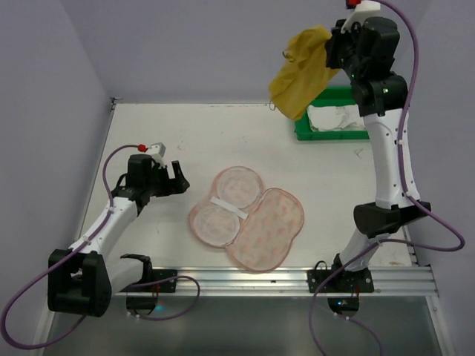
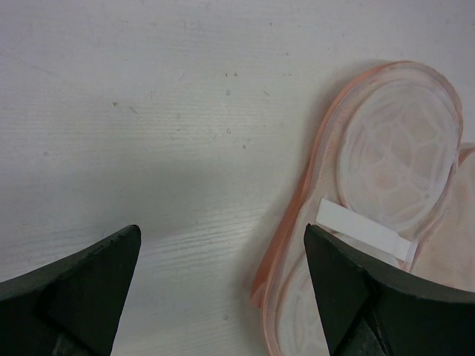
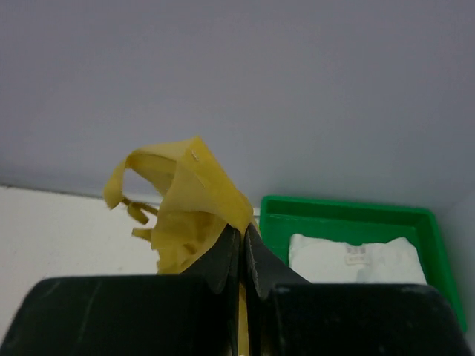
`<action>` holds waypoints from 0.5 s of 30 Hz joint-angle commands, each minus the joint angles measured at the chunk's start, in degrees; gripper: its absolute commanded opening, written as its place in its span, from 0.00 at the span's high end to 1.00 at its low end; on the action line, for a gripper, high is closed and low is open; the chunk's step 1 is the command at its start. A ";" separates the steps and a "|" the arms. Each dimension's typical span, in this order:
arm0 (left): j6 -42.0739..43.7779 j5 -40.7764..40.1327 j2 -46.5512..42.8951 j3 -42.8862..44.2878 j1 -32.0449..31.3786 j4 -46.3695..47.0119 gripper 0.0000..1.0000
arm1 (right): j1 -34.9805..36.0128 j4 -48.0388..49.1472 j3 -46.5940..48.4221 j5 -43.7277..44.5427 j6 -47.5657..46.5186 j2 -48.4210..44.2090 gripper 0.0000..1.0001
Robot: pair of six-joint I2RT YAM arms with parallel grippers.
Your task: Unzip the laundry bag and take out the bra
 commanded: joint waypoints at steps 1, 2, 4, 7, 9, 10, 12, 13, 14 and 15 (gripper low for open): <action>1.53 -0.47 0.15 0.51 0.40 1.03 0.06 | -5.77 2.10 2.22 6.16 3.59 4.44 1.00; 1.53 -0.47 0.15 0.42 0.40 1.03 0.06 | -8.22 4.37 1.87 6.42 4.64 5.58 1.00; 1.53 -0.47 0.15 0.42 0.40 0.94 0.06 | -10.43 6.93 -0.06 5.90 6.93 6.64 1.00; 1.53 -0.38 0.15 0.25 0.40 0.85 0.06 | -13.08 11.24 -2.78 4.24 9.22 8.92 1.00; 1.53 -0.47 0.24 0.07 0.40 0.76 0.06 | -15.63 13.70 -3.76 3.79 10.44 11.29 1.00; 1.53 -0.65 0.33 0.16 0.40 0.76 0.06 | -15.89 14.50 -5.07 3.61 10.89 12.09 1.00; 1.53 -1.34 0.76 0.25 0.40 0.59 0.06 | -16.33 17.92 -7.44 1.86 11.77 14.19 1.00; 1.53 -1.44 0.86 0.34 0.40 0.33 0.06 | -16.33 18.45 -7.54 0.63 11.86 15.07 1.00; 1.53 -1.61 1.03 0.42 0.40 0.41 0.06 | -16.33 18.37 -7.28 -1.73 12.03 16.04 1.00; 1.53 -1.88 1.03 0.42 0.40 0.33 0.06 | -16.33 18.02 -6.76 -2.53 13.16 16.92 1.00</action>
